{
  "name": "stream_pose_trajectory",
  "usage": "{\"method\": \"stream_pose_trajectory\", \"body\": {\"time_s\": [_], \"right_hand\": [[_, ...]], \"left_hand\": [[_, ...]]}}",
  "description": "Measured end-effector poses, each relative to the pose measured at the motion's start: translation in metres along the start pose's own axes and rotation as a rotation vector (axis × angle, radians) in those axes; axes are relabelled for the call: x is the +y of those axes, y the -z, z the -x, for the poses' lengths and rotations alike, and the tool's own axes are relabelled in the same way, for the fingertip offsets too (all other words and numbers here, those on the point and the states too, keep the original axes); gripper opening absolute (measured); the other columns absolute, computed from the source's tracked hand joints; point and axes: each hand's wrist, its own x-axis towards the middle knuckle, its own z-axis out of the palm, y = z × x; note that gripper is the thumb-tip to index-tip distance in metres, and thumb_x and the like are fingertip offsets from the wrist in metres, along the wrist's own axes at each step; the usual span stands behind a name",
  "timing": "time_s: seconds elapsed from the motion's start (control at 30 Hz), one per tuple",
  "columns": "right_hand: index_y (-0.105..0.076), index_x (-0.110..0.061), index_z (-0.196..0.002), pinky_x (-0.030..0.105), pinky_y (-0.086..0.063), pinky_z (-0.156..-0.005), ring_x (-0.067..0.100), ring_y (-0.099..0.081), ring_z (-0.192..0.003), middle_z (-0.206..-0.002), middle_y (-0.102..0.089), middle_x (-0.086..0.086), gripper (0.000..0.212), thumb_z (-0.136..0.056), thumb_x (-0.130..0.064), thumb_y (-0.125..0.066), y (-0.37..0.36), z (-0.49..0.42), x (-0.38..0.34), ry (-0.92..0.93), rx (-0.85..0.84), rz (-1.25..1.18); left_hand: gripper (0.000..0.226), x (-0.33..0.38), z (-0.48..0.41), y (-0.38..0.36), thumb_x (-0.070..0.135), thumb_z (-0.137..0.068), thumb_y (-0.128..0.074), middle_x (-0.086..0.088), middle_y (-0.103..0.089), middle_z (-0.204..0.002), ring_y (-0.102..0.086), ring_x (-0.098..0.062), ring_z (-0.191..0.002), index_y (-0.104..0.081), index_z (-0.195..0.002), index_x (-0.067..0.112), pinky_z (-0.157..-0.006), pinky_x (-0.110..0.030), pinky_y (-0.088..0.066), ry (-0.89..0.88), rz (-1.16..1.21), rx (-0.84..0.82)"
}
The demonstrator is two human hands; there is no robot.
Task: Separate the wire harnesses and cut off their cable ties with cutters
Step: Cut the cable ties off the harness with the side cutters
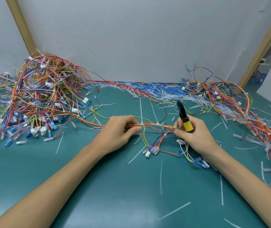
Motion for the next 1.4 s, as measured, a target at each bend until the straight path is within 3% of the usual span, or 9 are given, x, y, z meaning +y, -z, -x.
{"method": "stream_pose_trajectory", "body": {"time_s": [0.1, 0.23, 0.3, 0.43, 0.63, 0.9, 1.07, 1.27, 1.4], "right_hand": [[-0.055, -0.035, -0.066, 0.036, -0.043, -0.068, 0.028, -0.052, -0.068, -0.081, -0.063, 0.017, 0.043, -0.082, 0.002, -0.070, 0.000, 0.000, 0.000, 0.004, 0.036, 0.078], [-0.057, -0.023, -0.077, 0.025, -0.037, -0.058, 0.013, -0.045, -0.060, -0.064, -0.055, -0.002, 0.025, -0.078, -0.006, -0.075, -0.003, 0.002, 0.003, 0.057, 0.148, 0.321], [-0.060, -0.020, -0.085, 0.022, -0.038, -0.059, 0.015, -0.043, -0.066, -0.070, -0.053, -0.006, 0.028, -0.071, -0.004, -0.078, -0.004, 0.005, -0.001, 0.171, 0.229, 0.477], [-0.064, -0.016, -0.099, 0.044, -0.048, -0.074, 0.025, -0.051, -0.085, -0.093, -0.058, -0.001, 0.040, -0.064, -0.006, -0.080, -0.002, 0.007, -0.006, 0.268, 0.291, 0.628], [-0.066, -0.019, -0.115, 0.039, -0.041, -0.083, 0.026, -0.052, -0.098, -0.107, -0.061, -0.001, 0.056, -0.062, -0.019, -0.086, 0.011, 0.005, -0.015, 0.283, 0.339, 0.811], [-0.070, -0.018, -0.109, 0.043, -0.043, -0.079, 0.030, -0.054, -0.095, -0.104, -0.063, 0.000, 0.050, -0.060, -0.015, -0.081, 0.007, 0.008, -0.023, 0.293, 0.323, 0.923], [-0.071, -0.020, -0.108, 0.035, -0.036, -0.079, 0.027, -0.055, -0.097, -0.105, -0.065, -0.003, 0.049, -0.060, -0.013, -0.080, 0.008, 0.008, -0.022, 0.227, 0.285, 0.885], [-0.070, -0.019, -0.100, 0.038, -0.038, -0.076, 0.027, -0.053, -0.090, -0.099, -0.064, -0.003, 0.041, -0.060, -0.017, -0.080, 0.008, 0.008, -0.021, 0.259, 0.251, 0.935], [-0.068, -0.018, -0.091, 0.034, -0.030, -0.071, 0.026, -0.048, -0.080, -0.088, -0.059, 0.000, 0.031, -0.061, -0.019, -0.076, 0.012, 0.007, -0.019, 0.320, 0.234, 0.973]], "left_hand": [[0.016, 0.003, -0.001, -0.006, 0.035, -0.093, -0.068, 0.007, -0.071, -0.081, -0.063, -0.014, -0.077, -0.069, -0.091, 0.019, -0.074, -0.039, -0.052, -0.009, -0.062, 0.062], [0.015, 0.012, 0.004, -0.013, 0.035, -0.093, -0.067, 0.009, -0.065, -0.078, -0.059, -0.013, -0.071, -0.067, -0.088, 0.021, -0.069, -0.039, -0.052, -0.078, -0.104, 0.222], [0.015, 0.018, 0.006, -0.014, 0.035, -0.093, -0.067, 0.011, -0.063, -0.076, -0.054, -0.011, -0.066, -0.066, -0.087, 0.021, -0.065, -0.038, -0.051, -0.111, -0.118, 0.281], [0.014, 0.022, 0.008, -0.015, 0.032, -0.092, -0.070, 0.014, -0.057, -0.070, -0.046, -0.008, -0.062, -0.067, -0.084, 0.020, -0.062, -0.036, -0.049, -0.121, -0.103, 0.343], [0.015, 0.025, 0.010, -0.013, 0.023, -0.092, -0.071, 0.000, -0.065, -0.078, -0.061, -0.023, -0.069, -0.068, -0.084, 0.010, -0.061, -0.042, -0.051, -0.242, -0.190, 0.357], [0.019, 0.029, 0.006, -0.009, 0.006, -0.091, -0.070, -0.012, -0.057, -0.069, -0.054, -0.031, -0.062, -0.064, -0.074, 0.000, -0.055, -0.040, -0.048, -0.476, -0.389, 0.372], [0.020, 0.028, 0.004, -0.008, 0.006, -0.092, -0.070, -0.011, -0.055, -0.067, -0.051, -0.029, -0.060, -0.064, -0.073, 0.002, -0.054, -0.039, -0.044, -0.573, -0.470, 0.387], [0.018, 0.027, 0.004, -0.009, 0.000, -0.087, -0.073, -0.009, -0.052, -0.067, -0.046, -0.027, -0.060, -0.063, -0.073, 0.003, -0.054, -0.039, -0.041, -0.604, -0.508, 0.380], [0.017, 0.029, 0.005, -0.011, 0.002, -0.089, -0.072, -0.009, -0.053, -0.068, -0.048, -0.028, -0.061, -0.065, -0.074, 0.003, -0.055, -0.039, -0.042, -0.592, -0.473, 0.380]]}}
